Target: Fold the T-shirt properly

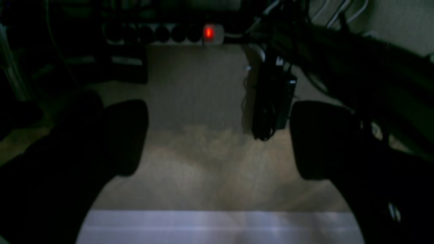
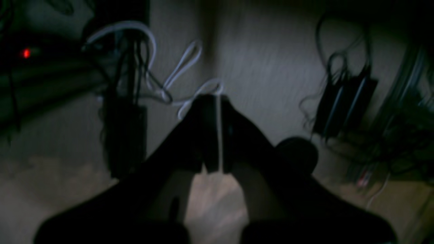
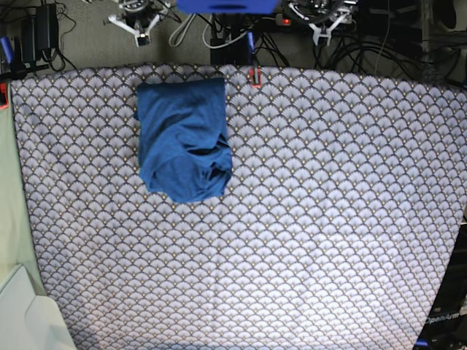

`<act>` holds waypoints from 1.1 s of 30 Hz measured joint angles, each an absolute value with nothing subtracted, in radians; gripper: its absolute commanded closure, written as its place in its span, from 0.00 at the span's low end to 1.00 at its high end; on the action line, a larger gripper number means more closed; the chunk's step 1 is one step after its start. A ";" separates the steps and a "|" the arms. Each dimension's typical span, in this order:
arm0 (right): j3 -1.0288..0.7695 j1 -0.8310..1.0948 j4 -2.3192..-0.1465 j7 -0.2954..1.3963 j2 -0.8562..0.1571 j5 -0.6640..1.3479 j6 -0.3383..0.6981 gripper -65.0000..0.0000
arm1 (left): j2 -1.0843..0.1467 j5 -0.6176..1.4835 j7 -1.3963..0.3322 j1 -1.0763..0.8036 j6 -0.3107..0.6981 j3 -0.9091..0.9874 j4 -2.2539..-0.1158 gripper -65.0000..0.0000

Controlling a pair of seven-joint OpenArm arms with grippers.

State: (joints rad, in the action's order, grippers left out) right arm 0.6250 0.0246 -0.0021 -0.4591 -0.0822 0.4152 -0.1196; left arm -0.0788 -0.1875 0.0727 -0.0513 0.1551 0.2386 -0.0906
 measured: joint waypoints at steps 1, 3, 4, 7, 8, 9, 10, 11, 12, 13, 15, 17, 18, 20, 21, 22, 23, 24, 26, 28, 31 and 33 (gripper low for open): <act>0.625 0.017 -0.002 -0.456 -0.081 0.416 -0.138 1.00 | -0.072 -0.187 0.072 -0.049 0.152 0.221 -0.092 0.00; 0.624 0.010 -0.002 -0.456 -0.084 0.416 -0.181 1.00 | -0.053 -0.185 0.080 -0.047 0.153 0.189 -0.093 0.02; 0.624 0.009 -0.001 -0.457 -0.086 0.416 -0.198 1.00 | -0.043 -0.183 0.079 -0.049 0.154 0.188 -0.092 0.10; 0.624 0.003 -0.001 -0.455 -0.097 0.416 -0.205 1.00 | -0.030 -0.179 0.078 -0.055 0.160 0.188 -0.089 0.40; 0.622 0.003 -0.001 -0.456 -0.102 0.416 -0.208 1.00 | -0.030 -0.175 0.078 -0.056 0.157 0.196 -0.089 0.53; 0.622 0.001 -0.001 -0.456 -0.105 0.417 -0.211 1.00 | -0.031 -0.176 0.079 -0.055 0.157 0.206 -0.089 0.65; 0.622 0.001 0.000 -0.455 -0.105 0.417 -0.211 1.00 | -0.033 -0.176 0.080 -0.055 0.156 0.215 -0.089 0.80; 0.622 0.001 0.000 -0.456 -0.103 0.416 -0.211 1.00 | -0.034 -0.173 0.080 -0.055 0.156 0.223 -0.089 0.94; 0.622 0.001 0.000 -0.456 -0.099 0.417 -0.211 1.00 | -0.033 -0.176 0.080 -0.055 0.153 0.233 -0.091 1.00; 0.622 0.001 0.000 -0.456 -0.094 0.416 -0.211 1.00 | -0.033 -0.176 0.080 -0.055 0.154 0.244 -0.091 1.00; 0.622 0.001 0.000 -0.456 -0.086 0.417 -0.211 1.00 | -0.031 -0.175 0.080 -0.055 0.154 0.254 -0.091 0.96; 0.622 0.001 0.000 -0.455 -0.073 0.420 -0.212 1.00 | -0.028 -0.176 0.080 -0.055 0.153 0.253 -0.091 1.00; 0.622 0.001 0.000 -0.455 -0.065 0.420 -0.211 1.00 | -0.024 -0.176 0.079 -0.055 0.152 0.253 -0.091 1.00; 0.622 0.001 0.000 -0.456 -0.044 0.419 -0.212 1.00 | -0.013 -0.176 0.080 -0.054 0.154 0.253 -0.091 0.99; 0.622 0.001 0.000 -0.456 -0.035 0.419 -0.211 1.00 | -0.010 -0.176 0.079 -0.054 0.154 0.253 -0.091 0.99; 0.622 0.001 0.000 -0.456 -0.027 0.419 -0.211 1.00 | -0.007 -0.176 0.080 -0.055 0.154 0.253 -0.091 0.99; 0.622 0.002 0.000 -0.456 -0.022 0.419 -0.211 1.00 | -0.007 -0.176 0.079 -0.055 0.157 0.253 -0.091 0.99; 0.622 0.003 0.000 -0.456 -0.019 0.419 -0.211 1.00 | -0.008 -0.176 0.079 -0.055 0.157 0.254 -0.091 0.99; 0.622 0.003 0.000 -0.456 -0.019 0.419 -0.211 1.00 | -0.009 -0.176 0.079 -0.055 0.150 0.254 -0.091 0.99; 0.622 0.004 0.000 -0.455 -0.020 0.419 -0.211 1.00 | -0.010 -0.176 0.080 -0.055 0.153 0.255 -0.091 0.99; 0.622 0.007 0.000 -0.431 -0.019 0.419 -0.212 1.00 | -0.007 -0.176 0.079 -0.055 0.152 0.257 -0.091 0.99; 0.622 0.015 -0.001 -0.426 -0.019 0.419 -0.212 1.00 | -0.003 -0.176 0.078 -0.055 0.153 0.257 -0.091 0.99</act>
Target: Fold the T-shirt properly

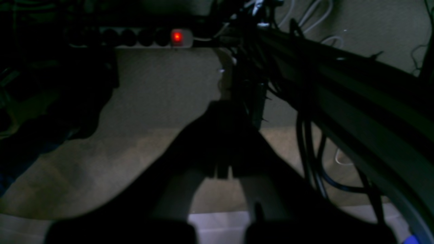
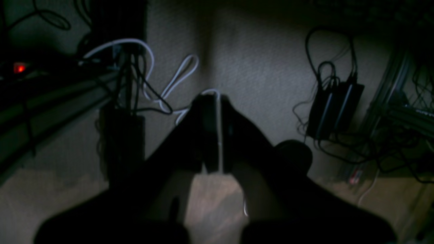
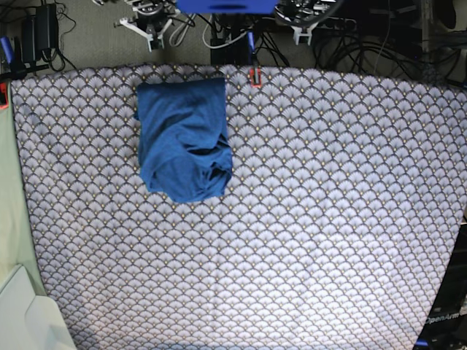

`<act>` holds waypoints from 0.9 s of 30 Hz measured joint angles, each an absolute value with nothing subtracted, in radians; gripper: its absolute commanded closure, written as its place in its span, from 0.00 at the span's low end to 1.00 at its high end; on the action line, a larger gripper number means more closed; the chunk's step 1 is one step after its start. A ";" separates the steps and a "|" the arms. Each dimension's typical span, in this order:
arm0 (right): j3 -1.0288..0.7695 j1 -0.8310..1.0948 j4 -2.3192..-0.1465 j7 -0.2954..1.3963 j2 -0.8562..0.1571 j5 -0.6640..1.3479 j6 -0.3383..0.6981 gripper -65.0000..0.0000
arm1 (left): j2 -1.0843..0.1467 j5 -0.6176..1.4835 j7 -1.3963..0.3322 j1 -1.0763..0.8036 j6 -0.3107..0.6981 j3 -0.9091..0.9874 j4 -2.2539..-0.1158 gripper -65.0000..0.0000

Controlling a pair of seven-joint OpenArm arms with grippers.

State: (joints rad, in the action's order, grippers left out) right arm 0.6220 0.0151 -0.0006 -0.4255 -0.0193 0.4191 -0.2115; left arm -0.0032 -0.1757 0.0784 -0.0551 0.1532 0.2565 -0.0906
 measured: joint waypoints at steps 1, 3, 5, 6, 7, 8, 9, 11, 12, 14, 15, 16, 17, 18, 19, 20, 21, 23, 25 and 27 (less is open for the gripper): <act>0.622 0.018 0.000 -0.418 -0.019 0.419 -0.212 1.00 | -0.002 -0.176 0.079 -0.055 0.153 0.257 -0.091 0.99; 0.622 0.026 0.001 -0.416 -0.019 0.419 -0.212 1.00 | -0.003 -0.176 0.080 -0.055 0.153 0.257 -0.091 0.99; 0.622 0.028 0.001 -0.416 -0.020 0.419 -0.212 1.00 | -0.003 -0.176 0.079 -0.056 0.153 0.257 -0.091 0.99; 0.622 0.028 0.001 -0.415 -0.019 0.420 -0.212 1.00 | -0.003 -0.176 0.079 -0.056 0.153 0.257 -0.091 0.99; 0.622 0.028 0.000 -0.416 -0.019 0.420 -0.212 1.00 | -0.003 -0.176 0.079 -0.057 0.153 0.257 -0.091 0.99; 0.622 0.028 0.000 -0.415 -0.019 0.420 -0.212 1.00 | -0.003 -0.176 0.079 -0.057 0.153 0.257 -0.091 0.99; 0.622 0.028 0.000 -0.416 -0.019 0.420 -0.211 1.00 | -0.003 -0.176 0.079 -0.058 0.153 0.257 -0.091 0.99; 0.622 0.031 0.000 -0.416 -0.020 0.420 -0.212 1.00 | -0.003 -0.176 0.079 -0.060 0.153 0.257 -0.091 0.99; 0.622 0.031 0.000 -0.415 -0.019 0.420 -0.212 1.00 | -0.003 -0.176 0.079 -0.062 0.153 0.257 -0.091 0.99; 0.622 0.033 0.000 -0.413 -0.019 0.420 -0.211 1.00 | -0.003 -0.176 0.079 -0.067 0.153 0.256 -0.091 0.99; 0.622 0.033 0.000 -0.405 -0.019 0.419 -0.211 1.00 | -0.003 -0.176 0.078 -0.069 0.153 0.256 -0.091 0.99; 0.622 0.033 0.000 -0.393 -0.019 0.420 -0.211 1.00 | -0.003 -0.176 0.078 -0.070 0.153 0.257 -0.091 0.99; 0.622 0.031 0.000 -0.379 -0.019 0.420 -0.211 1.00 | -0.003 -0.176 0.074 -0.070 0.153 0.257 -0.091 0.99; 0.622 0.028 0.000 -0.362 -0.019 0.420 -0.211 1.00 | -0.003 -0.176 0.072 -0.069 0.153 0.257 -0.091 0.99; 0.622 0.027 0.000 -0.352 -0.019 0.420 -0.211 1.00 | -0.003 -0.176 0.072 -0.068 0.153 0.256 -0.091 0.99; 0.622 0.025 0.000 -0.348 -0.019 0.420 -0.211 1.00 | -0.003 -0.176 0.072 -0.066 0.153 0.256 -0.091 0.99; 0.622 0.025 0.000 -0.336 -0.019 0.420 -0.211 1.00 | -0.004 -0.176 0.073 -0.065 0.153 0.254 -0.091 0.99; 0.620 0.025 0.000 -0.310 -0.016 0.420 -0.212 1.00 | -0.006 -0.176 0.073 -0.063 0.154 0.254 -0.091 0.99; 0.620 0.029 0.001 -0.279 -0.005 0.420 -0.211 1.00 | -0.008 -0.177 0.072 -0.057 0.153 0.253 -0.091 0.99; 0.620 0.034 0.001 -0.263 0.011 0.420 -0.211 1.00 | -0.008 -0.180 0.070 -0.046 0.153 0.253 -0.089 0.99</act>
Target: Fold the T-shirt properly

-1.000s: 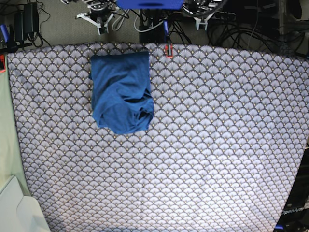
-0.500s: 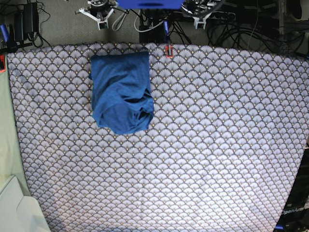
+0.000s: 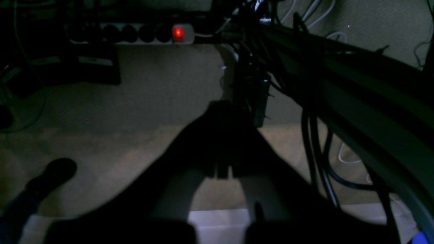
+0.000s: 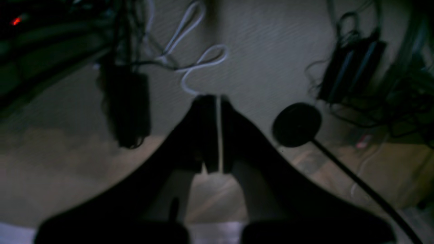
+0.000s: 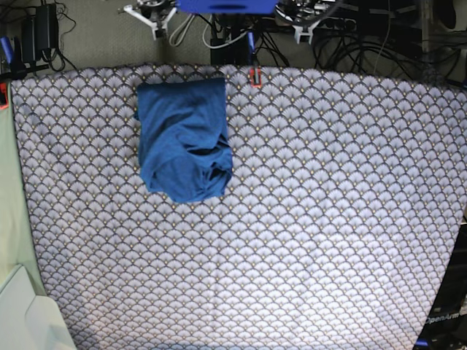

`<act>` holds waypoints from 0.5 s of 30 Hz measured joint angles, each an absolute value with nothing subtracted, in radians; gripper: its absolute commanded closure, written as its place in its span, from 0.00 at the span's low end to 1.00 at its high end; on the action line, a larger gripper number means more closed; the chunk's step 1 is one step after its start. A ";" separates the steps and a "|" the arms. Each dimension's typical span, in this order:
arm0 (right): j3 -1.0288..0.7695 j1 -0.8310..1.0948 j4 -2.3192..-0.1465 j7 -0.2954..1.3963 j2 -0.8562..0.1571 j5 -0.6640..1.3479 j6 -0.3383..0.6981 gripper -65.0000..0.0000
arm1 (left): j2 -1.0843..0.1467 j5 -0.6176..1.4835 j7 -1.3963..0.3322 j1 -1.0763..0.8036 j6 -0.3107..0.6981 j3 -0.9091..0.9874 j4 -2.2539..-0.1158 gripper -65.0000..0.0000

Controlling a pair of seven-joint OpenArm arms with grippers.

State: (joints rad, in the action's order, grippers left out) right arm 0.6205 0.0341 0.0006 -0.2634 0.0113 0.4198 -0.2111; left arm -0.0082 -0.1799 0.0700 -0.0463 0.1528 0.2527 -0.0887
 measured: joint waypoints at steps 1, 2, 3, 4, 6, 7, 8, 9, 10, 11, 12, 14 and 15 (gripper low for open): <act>0.621 0.035 0.000 -0.241 0.016 0.420 -0.211 1.00 | -0.008 -0.180 0.068 -0.037 0.153 0.253 -0.089 0.99; 0.621 0.035 0.000 -0.235 0.019 0.419 -0.211 1.00 | -0.008 -0.179 0.070 -0.029 0.153 0.253 -0.089 0.99; 0.621 0.034 0.000 -0.231 0.019 0.419 -0.211 1.00 | -0.008 -0.179 0.071 -0.019 0.153 0.253 -0.090 0.99; 0.621 0.033 0.000 -0.223 0.018 0.420 -0.211 1.00 | -0.008 -0.179 0.073 -0.012 0.153 0.253 -0.091 0.99; 0.621 0.028 0.000 -0.221 0.015 0.420 -0.211 1.00 | -0.007 -0.179 0.080 -0.006 0.153 0.253 -0.094 0.99; 0.621 0.026 0.000 -0.221 0.014 0.420 -0.211 1.00 | -0.007 -0.179 0.080 -0.006 0.153 0.253 -0.093 0.99; 0.621 0.025 0.000 -0.220 0.014 0.420 -0.211 1.00 | -0.006 -0.179 0.080 -0.008 0.153 0.252 -0.093 0.99; 0.621 0.025 0.000 -0.220 0.014 0.420 -0.211 1.00 | -0.005 -0.179 0.079 -0.011 0.153 0.252 -0.093 0.99; 0.621 0.025 0.000 -0.220 0.015 0.420 -0.211 1.00 | -0.005 -0.179 0.077 -0.014 0.154 0.252 -0.091 0.99; 0.621 0.026 0.000 -0.220 0.016 0.420 -0.211 1.00 | -0.005 -0.179 0.071 -0.019 0.154 0.252 -0.091 0.99; 0.621 0.026 0.000 -0.220 0.017 0.420 -0.211 1.00 | -0.005 -0.179 0.071 -0.022 0.153 0.253 -0.091 0.99; 0.621 0.026 0.000 -0.220 0.016 0.420 -0.211 1.00 | -0.005 -0.179 0.072 -0.022 0.153 0.253 -0.091 0.99; 0.621 0.025 0.000 -0.220 0.016 0.420 -0.211 1.00 | -0.005 -0.180 0.072 -0.022 0.153 0.253 -0.091 0.99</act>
